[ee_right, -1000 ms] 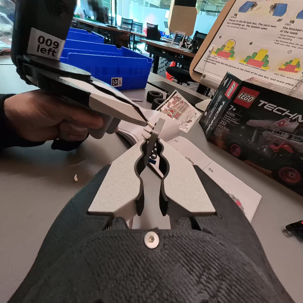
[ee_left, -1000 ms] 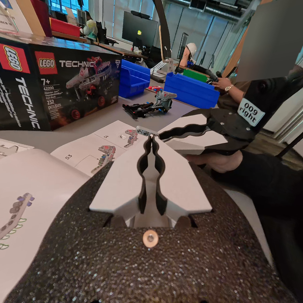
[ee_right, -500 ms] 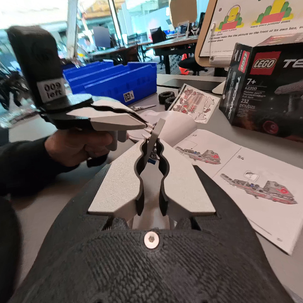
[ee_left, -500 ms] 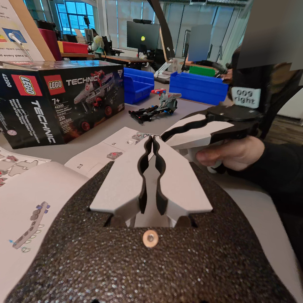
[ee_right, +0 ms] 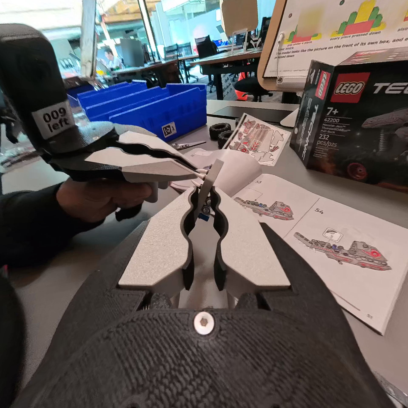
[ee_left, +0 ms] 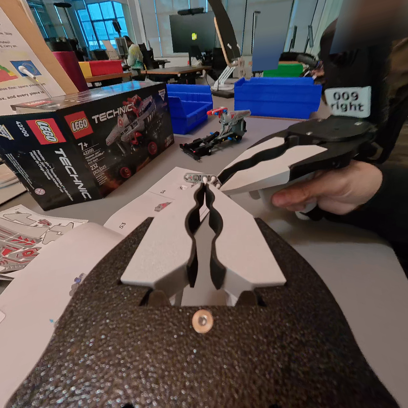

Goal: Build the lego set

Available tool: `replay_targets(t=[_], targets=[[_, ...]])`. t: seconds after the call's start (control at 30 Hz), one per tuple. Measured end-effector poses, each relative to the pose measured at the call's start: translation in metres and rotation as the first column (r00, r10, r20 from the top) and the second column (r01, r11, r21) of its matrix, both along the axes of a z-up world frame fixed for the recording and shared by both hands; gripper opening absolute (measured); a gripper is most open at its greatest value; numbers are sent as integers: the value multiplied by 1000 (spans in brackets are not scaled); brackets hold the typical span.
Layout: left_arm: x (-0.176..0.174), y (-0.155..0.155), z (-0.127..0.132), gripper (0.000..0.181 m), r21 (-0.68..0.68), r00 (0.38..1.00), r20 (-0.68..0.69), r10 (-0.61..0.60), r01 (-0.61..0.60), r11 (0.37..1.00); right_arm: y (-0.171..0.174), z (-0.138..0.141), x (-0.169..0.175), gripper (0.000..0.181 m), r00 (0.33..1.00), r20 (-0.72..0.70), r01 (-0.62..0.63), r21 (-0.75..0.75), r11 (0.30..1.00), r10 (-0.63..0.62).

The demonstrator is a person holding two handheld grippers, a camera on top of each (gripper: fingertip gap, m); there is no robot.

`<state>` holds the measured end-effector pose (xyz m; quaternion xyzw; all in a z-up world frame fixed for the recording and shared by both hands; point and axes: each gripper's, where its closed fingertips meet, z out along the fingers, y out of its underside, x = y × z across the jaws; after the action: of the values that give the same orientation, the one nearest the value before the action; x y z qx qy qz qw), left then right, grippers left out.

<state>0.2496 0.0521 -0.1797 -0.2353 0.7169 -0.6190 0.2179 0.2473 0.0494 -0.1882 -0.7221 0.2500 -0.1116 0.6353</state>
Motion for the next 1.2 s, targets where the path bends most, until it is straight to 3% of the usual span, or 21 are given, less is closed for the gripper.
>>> replay_targets(t=[0.03, 0.1, 0.2, 0.27, 0.47, 0.6, 0.73, 0.87, 0.97, 1.07, 1.2], targets=[[0, 0, -3, 0, 20, 1000, 4, 3, -3, 1000, 0, 1, 0, 10, 1000, 21, 2, -14, 1000, -2], [3, -1, -9, 0, 75, 999, 19, 30, -32, 997, 15, 8, -18, 9, 993, 23, -115, 4, 993, 115], [5, 12, 9, 0, 44, 993, 92, 79, -83, 996, -11, 8, 9, 9, 983, 164, 113, -177, 978, -84], [7, 16, -3, 0, 113, 996, 59, 67, -74, 991, -25, 15, 10, 8, 994, 94, 72, -108, 992, -62], [-8, 0, -51, 0, 296, 983, -160, -92, 137, 945, -45, -38, 2, 9, 998, -67, -9, -321, 947, -13], [-10, 0, -67, 0, 334, 973, -216, -84, 155, 930, -54, -61, 3, 9, 985, -169, -23, -361, 932, -41], [-9, 1, -68, 0, 302, 966, -247, -78, 153, 941, -61, -68, 3, 10, 973, -226, -34, -343, 939, -48], [8, 3, -56, 0, 326, 977, -213, 14, 58, 944, -64, -72, 5, 10, 973, -221, -19, -367, 930, -67], [19, -3, -51, 6, 486, 979, -203, -34, 131, 864, -65, -73, 6, 10, 973, -222, -16, -368, 930, -71], [34, -4, -56, 12, 673, 968, -212, -133, 243, 699, -65, -73, 6, 10, 973, -216, -8, -374, 928, -78], [49, -14, -66, 11, 797, 925, -236, -297, 359, 485, -65, -73, 7, 10, 972, -220, -7, -373, 928, -81]])
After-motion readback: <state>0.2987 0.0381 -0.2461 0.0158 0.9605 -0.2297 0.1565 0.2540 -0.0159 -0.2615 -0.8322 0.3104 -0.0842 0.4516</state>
